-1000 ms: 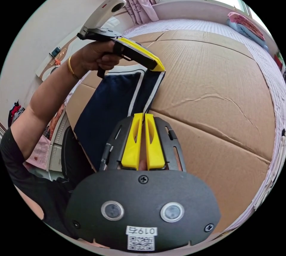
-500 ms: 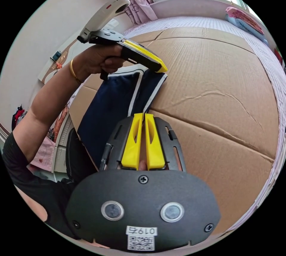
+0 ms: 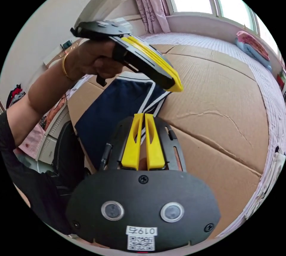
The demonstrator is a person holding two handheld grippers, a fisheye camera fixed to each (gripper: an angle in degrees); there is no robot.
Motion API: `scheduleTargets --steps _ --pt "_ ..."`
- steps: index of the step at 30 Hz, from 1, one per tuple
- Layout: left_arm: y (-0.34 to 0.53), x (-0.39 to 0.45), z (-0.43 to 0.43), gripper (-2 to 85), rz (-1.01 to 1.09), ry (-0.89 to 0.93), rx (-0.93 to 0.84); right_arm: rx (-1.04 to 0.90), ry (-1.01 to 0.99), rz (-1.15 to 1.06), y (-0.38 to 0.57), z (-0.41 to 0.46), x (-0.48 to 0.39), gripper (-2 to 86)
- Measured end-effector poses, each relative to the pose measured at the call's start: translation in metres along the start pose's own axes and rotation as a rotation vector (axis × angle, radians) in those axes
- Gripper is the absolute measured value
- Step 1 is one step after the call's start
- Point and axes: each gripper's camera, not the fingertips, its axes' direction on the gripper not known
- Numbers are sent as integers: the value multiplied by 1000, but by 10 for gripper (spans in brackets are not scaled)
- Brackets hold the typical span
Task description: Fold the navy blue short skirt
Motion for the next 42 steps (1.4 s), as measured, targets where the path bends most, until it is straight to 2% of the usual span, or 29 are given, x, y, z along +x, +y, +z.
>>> scheduleTargets --steps 2,6,10,12,14,16,18,21,23,26,28,34,37,42 --pt "-14 17 5 7 26 -4 -68 14 75 -76 5 2 -32 -7" --pt "-37 50 26 7 44 -236 -288 31 189 -185 13 7 -78 -7" --pt "-41 66 21 7 -10 -353 -344 20 411 -354 26 26 -139 -7" --pt "-38 75 16 6 -48 -503 -377 -3 514 -422 33 42 -162 -6" --pt "-37 82 9 6 -83 -529 -352 -42 628 -492 40 62 -182 -5" --pt "-39 86 2 6 -124 -523 -325 -42 642 -493 42 64 -182 -3" --pt "-46 87 -2 6 -163 -509 -308 -19 575 -442 40 47 -165 2" --pt "-58 85 -5 6 -195 -475 -308 32 316 -256 31 -5 -92 27" --pt "-64 82 -9 6 -214 -443 -297 83 61 -4 30 -39 2 36" --pt "-70 74 -15 7 -252 -378 -276 123 -230 247 40 -31 104 17" --pt "-75 70 -17 7 -264 -354 -268 109 -342 322 42 -9 136 14" --pt "-97 59 -21 7 -285 -298 -267 49 -234 406 36 2 159 62" --pt "-109 54 -21 7 -284 -283 -279 7 -286 382 31 16 159 58" --pt "-132 49 -21 7 -279 -316 -273 -19 -118 324 19 16 140 54"
